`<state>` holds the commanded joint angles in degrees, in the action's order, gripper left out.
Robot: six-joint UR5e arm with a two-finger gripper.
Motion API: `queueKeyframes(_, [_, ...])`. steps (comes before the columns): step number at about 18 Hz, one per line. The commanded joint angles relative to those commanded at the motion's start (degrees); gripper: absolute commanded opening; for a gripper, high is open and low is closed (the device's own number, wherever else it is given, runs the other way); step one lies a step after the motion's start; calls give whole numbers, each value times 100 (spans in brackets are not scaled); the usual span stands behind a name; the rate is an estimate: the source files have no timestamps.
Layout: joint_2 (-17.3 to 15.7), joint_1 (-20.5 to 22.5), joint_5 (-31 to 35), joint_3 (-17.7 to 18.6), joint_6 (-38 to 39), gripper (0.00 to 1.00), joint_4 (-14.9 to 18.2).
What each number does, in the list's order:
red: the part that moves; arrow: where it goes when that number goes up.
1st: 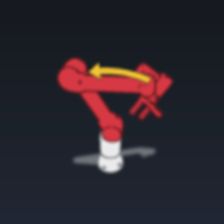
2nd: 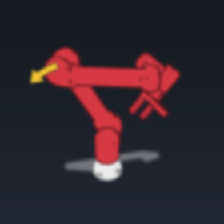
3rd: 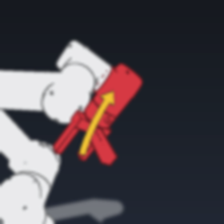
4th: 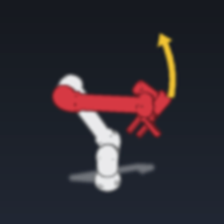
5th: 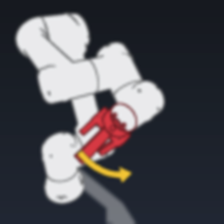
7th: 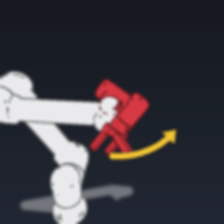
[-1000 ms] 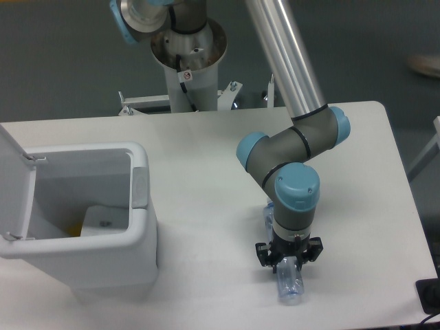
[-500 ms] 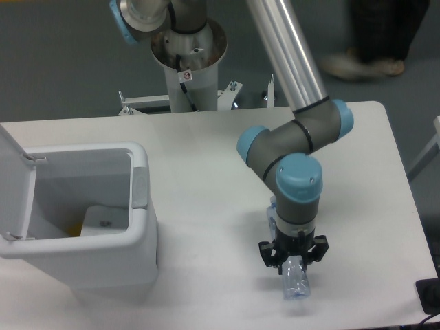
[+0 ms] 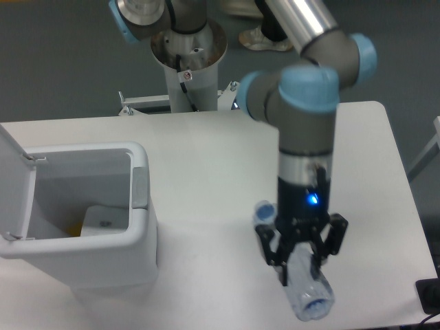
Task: Place the trash in the trash can
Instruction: 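Lift the bottle and carry it over the trash bin, then open the gripper to release the bottle into the bin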
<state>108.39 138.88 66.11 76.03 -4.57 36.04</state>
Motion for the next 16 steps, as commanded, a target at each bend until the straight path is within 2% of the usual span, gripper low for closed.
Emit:
queueKeyframes(3, [-265, -281, -204, 52, -123, 55, -18])
queueKeyframes(5, [-353, -693, -204, 79, -586, 53, -18])
queueKeyframes(8, [-546, -1055, -204, 245, -887, 52, -26])
queueKeyframes(9, [-616, -1308, -204, 263, -906, 52, -26])
queueKeyframes(11, [-704, -1529, -204, 456, -993, 52, -26])
queueKeyframes(12, [-775, -1565, -204, 674, -1098, 52, -26])
queueKeyframes(14, [-767, -1784, -204, 965, -1221, 53, -18])
queueKeyframes(16, [-731, -1794, -204, 1194, -1423, 53, -26])
